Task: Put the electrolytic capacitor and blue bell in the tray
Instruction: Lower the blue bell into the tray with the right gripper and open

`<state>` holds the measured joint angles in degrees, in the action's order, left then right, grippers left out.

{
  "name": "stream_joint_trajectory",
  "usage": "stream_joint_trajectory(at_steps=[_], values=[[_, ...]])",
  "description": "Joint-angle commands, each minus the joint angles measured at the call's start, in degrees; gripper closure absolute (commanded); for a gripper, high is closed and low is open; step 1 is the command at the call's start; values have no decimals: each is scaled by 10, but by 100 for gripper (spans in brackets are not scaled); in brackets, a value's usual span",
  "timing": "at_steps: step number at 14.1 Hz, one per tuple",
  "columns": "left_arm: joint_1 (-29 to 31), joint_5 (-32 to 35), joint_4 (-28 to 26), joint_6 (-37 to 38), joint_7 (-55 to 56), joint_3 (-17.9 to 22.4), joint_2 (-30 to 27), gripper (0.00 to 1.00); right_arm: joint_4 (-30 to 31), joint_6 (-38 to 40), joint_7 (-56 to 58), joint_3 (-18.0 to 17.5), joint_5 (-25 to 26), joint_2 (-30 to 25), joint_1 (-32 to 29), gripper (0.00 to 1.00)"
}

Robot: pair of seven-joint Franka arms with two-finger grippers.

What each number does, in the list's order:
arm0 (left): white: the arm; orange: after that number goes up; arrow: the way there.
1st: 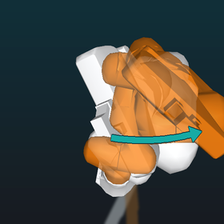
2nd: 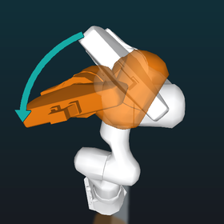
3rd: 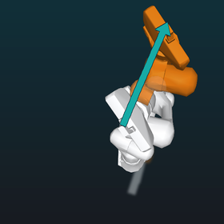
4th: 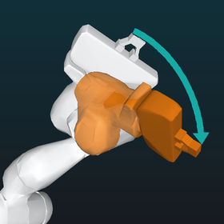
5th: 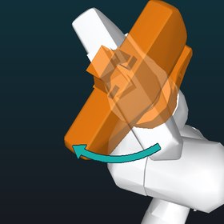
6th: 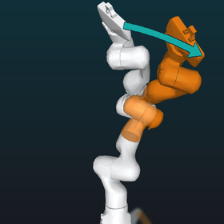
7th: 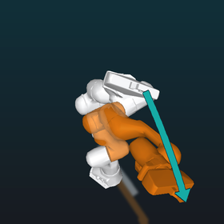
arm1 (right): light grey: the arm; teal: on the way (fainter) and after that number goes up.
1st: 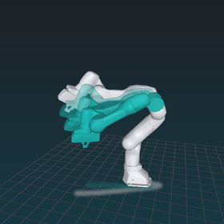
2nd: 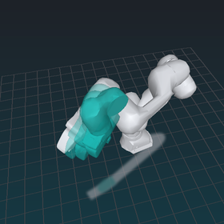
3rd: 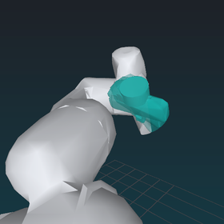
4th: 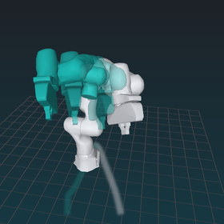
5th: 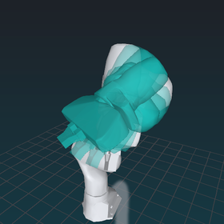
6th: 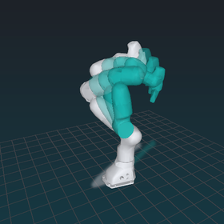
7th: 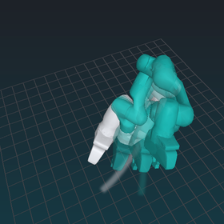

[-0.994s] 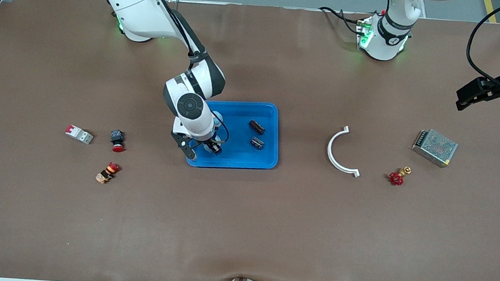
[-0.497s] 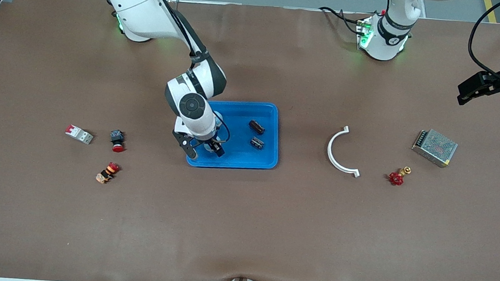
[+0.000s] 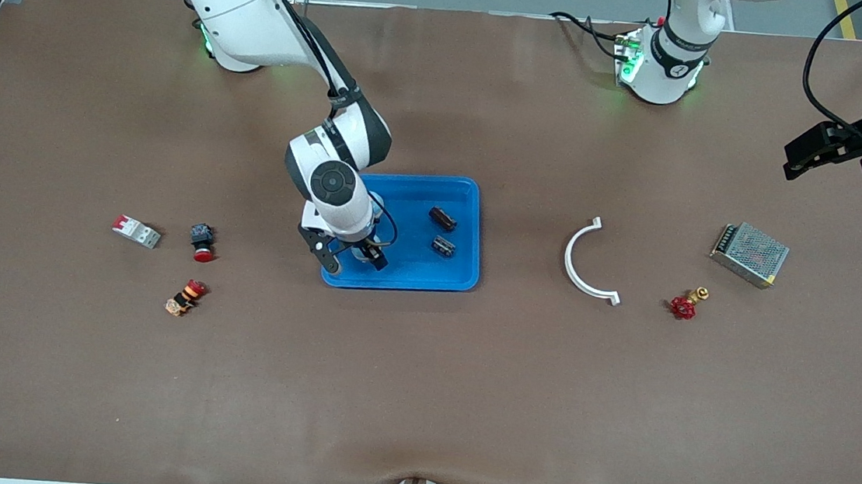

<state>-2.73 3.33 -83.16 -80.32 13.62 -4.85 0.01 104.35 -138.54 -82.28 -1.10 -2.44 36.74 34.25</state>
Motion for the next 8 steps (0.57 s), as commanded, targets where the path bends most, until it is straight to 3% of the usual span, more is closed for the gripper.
stream_joint_trajectory(at_steps=[1,4,8], values=[[1,-14,-6,4,-9,-1,-7,0,-56,76,-2,4,2,4,-3,0],[1,-14,-8,5,-10,-1,-7,0,-104,149,13,3,2,3,-22,0],[1,-14,-8,5,-9,-1,-7,0,-158,282,116,3,0,2,-51,0]])
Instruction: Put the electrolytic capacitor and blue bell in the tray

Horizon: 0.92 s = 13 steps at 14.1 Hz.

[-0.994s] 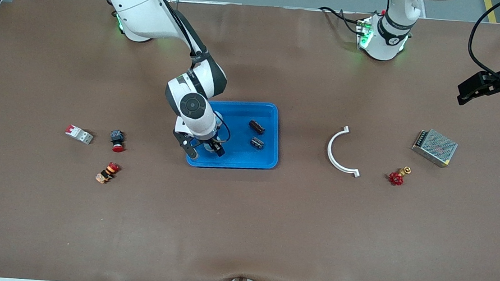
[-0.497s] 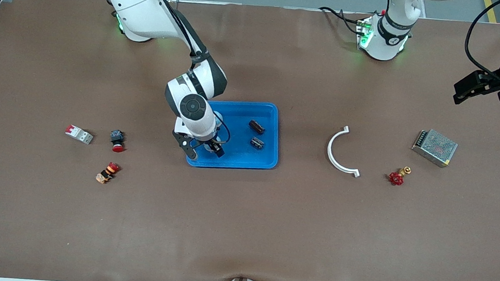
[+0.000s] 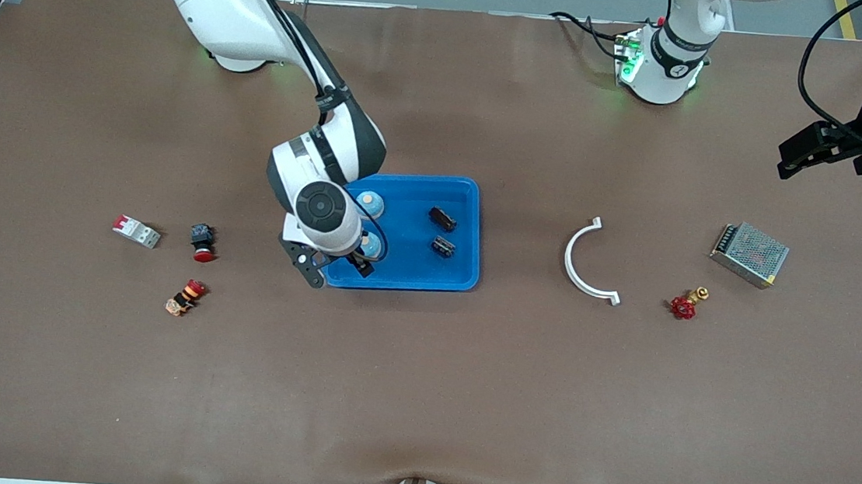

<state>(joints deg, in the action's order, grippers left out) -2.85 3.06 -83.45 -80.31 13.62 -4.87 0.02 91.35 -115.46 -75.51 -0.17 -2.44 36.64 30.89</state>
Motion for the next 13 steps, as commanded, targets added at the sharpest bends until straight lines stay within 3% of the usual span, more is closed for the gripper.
stream_joint_trajectory(at_steps=[1,7,10,13], values=[[2,-11,-5,5,-9,-1,-7,0,-28,71,74,-4,3,2,-18,0],[2,-11,-5,4,-9,-1,-7,0,-39,183,282,-3,15,-11,-93,0],[2,-11,-5,4,-9,-1,-7,0,-39,209,334,-2,52,-27,-115,0],[2,-11,-5,4,-9,-1,-7,0,-40,231,340,-4,138,-39,-115,0]])
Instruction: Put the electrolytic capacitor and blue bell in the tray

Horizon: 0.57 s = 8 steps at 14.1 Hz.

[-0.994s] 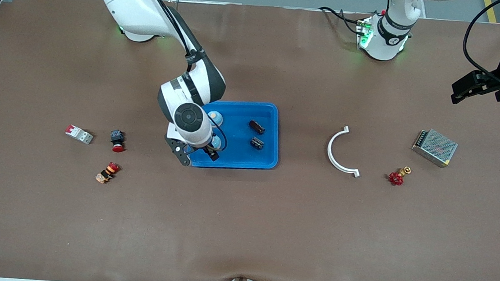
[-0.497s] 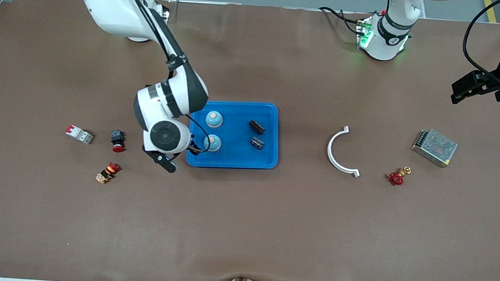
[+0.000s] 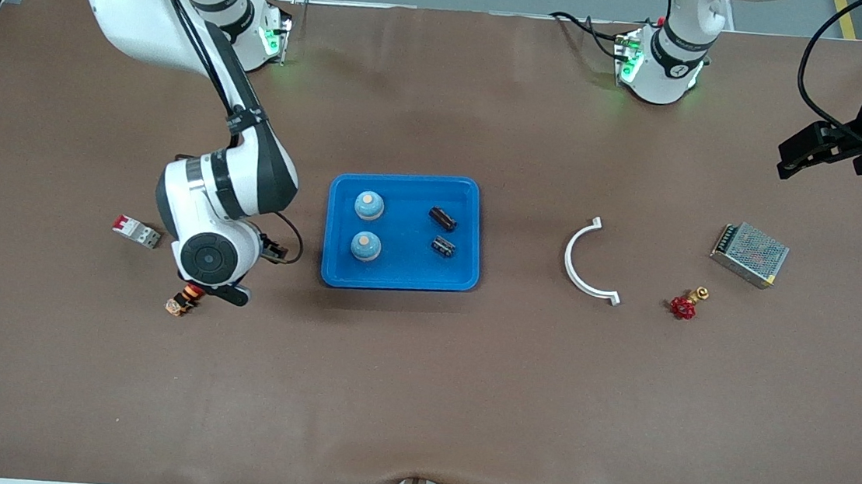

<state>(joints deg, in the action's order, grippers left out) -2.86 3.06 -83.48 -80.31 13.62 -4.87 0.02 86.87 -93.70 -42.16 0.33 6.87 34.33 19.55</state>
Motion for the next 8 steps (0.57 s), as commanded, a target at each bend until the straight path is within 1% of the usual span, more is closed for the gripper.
stream_joint_trajectory(at_steps=[1,3,4,6,8], values=[[2,-11,-5,4,-9,0,-7,0,-1,12,8,-9,57,-15,-2,0],[2,-12,-4,4,-9,0,-7,0,-10,11,18,-13,57,-15,-24,0],[2,-12,-3,4,-9,-1,-7,0,-14,14,36,-23,56,-21,-46,0],[2,-16,-4,4,-9,-1,-8,0,-14,19,87,-68,56,-51,-110,0],[6,-20,-3,4,-9,0,-8,0,-13,23,137,-97,57,-81,-158,0]])
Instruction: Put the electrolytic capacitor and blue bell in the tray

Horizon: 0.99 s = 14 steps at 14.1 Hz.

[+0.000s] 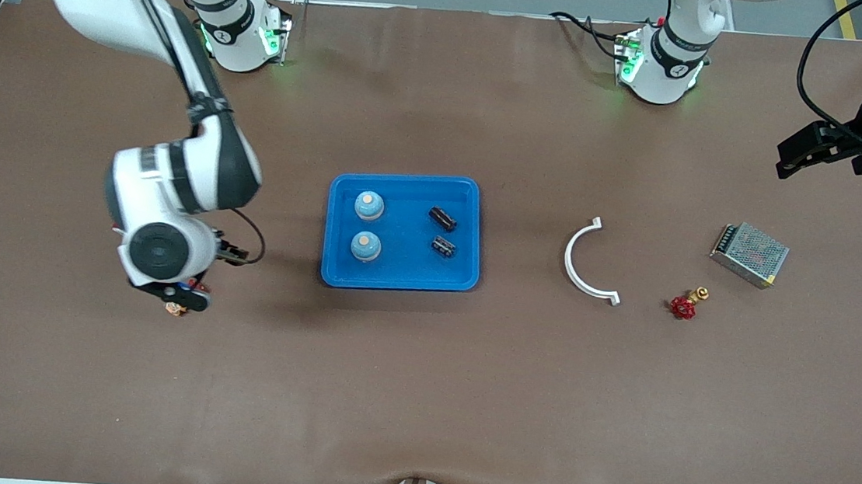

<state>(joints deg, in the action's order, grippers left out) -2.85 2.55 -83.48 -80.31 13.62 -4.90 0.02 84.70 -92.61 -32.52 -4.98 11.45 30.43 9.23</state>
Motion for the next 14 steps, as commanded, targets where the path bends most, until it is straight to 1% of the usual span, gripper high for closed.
stream_joint_trajectory(at_steps=[1,3,7,10,12,14], values=[[7,-15,-3,4,-9,0,-9,0,9,13,68,-53,11,-56,-75,0],[6,-16,-3,4,-9,0,-10,0,11,13,105,-60,11,-76,-99,0],[6,-16,-3,4,-9,0,-8,0,12,26,109,-65,11,-116,-118,0],[7,-15,-1,8,-2,0,-12,0,12,27,113,-65,11,-150,-120,0],[7,-15,-1,9,-8,0,-13,0,16,30,113,-65,9,-186,-124,0],[6,-13,-1,9,-10,-1,-13,0,48,23,146,-65,4,-232,-127,0]])
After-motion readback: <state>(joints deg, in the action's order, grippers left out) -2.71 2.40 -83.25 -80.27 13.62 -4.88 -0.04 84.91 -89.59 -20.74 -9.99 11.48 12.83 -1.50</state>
